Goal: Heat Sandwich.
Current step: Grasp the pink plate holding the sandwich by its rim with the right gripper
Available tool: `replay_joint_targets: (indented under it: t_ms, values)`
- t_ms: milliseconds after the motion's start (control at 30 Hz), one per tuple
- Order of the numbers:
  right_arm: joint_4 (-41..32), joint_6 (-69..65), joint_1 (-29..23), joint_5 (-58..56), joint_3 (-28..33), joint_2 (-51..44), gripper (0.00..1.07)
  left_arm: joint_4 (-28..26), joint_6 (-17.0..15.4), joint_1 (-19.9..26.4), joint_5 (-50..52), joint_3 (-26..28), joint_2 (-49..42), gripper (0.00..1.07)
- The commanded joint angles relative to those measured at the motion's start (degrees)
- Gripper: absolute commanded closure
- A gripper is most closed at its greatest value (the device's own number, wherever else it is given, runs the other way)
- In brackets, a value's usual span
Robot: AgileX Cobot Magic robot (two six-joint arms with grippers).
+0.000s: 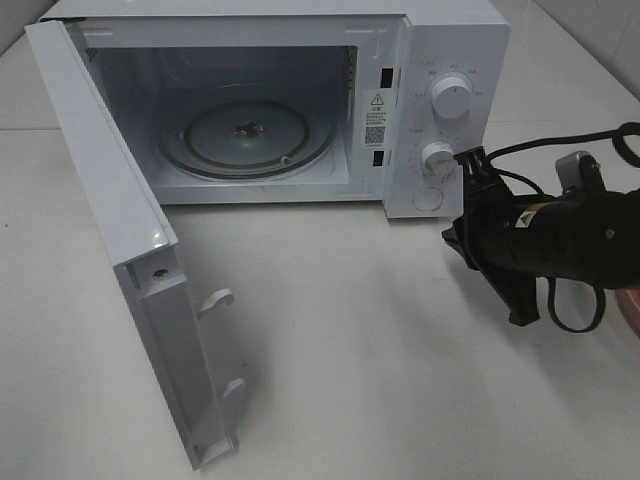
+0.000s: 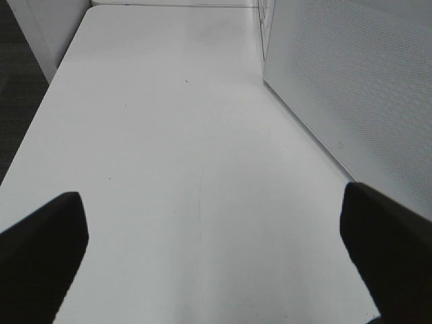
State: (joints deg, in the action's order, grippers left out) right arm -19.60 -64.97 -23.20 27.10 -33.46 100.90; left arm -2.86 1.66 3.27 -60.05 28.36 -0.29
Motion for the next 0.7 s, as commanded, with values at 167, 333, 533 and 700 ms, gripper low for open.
replay_joint_targets:
  t_ms: [167, 333, 533, 700]
  values:
    - [0.86, 20.63, 0.23, -16.56, 0.06, -5.79, 1.03, -0.06, -0.06, 0.11, 0.63, -0.11, -1.55, 0.10]
    - [0.92, 37.18, 0.23, -23.15, 0.00, -9.11, 1.02, -0.06, -0.06, 0.11, 0.63, -0.11, -1.55, 0.10]
    - [0.97, 54.55, 0.23, -29.22, -0.06, -12.03, 1.00, -0.06, -0.06, 0.11, 0.63, -0.11, -1.55, 0.10]
    - [5.16, 66.52, 0.23, -38.73, -0.06, -16.21, 0.99, -0.06, -0.06, 0.11, 0.63, -0.11, -1.55, 0.10]
